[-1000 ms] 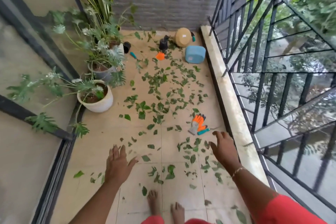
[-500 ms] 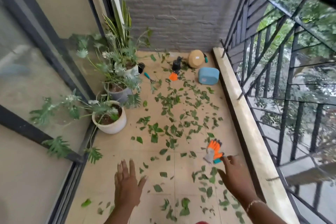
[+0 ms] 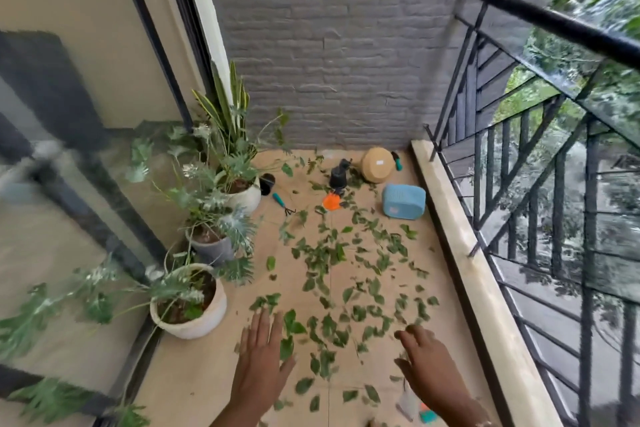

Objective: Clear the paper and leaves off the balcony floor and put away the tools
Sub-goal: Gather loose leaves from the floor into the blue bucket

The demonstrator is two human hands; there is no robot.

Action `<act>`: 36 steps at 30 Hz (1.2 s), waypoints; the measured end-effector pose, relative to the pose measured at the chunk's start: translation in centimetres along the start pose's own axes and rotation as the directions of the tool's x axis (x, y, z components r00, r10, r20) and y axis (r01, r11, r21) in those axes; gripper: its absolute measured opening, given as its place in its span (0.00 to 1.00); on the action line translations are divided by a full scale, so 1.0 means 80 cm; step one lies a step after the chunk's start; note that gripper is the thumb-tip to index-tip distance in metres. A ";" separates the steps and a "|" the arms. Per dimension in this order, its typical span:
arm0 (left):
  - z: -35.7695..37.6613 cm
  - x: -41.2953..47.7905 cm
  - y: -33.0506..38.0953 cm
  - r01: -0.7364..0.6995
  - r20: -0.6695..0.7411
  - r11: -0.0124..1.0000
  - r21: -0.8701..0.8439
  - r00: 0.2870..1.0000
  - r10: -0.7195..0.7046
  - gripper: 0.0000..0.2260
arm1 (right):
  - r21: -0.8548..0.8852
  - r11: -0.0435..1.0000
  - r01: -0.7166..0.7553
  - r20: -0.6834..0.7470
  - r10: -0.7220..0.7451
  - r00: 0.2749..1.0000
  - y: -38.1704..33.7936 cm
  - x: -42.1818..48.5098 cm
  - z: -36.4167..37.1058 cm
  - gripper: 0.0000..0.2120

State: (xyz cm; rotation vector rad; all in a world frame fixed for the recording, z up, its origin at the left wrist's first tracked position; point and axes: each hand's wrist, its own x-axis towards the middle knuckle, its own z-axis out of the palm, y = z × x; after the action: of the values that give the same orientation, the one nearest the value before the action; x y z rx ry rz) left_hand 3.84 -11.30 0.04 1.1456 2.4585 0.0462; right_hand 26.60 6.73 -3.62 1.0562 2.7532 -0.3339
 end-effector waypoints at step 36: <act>-0.298 0.813 0.055 -0.030 -0.067 0.999 -0.017 0.997 0.029 0.21 | -0.139 0.977 0.159 -0.010 -0.162 0.987 0.117 0.896 -0.250 0.24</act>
State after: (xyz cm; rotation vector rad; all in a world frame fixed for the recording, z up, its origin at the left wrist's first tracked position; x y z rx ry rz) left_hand -39.26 43.05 -1.03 1.1910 2.4934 0.1173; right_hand -21.30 64.49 -3.03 0.8106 2.8398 -0.1510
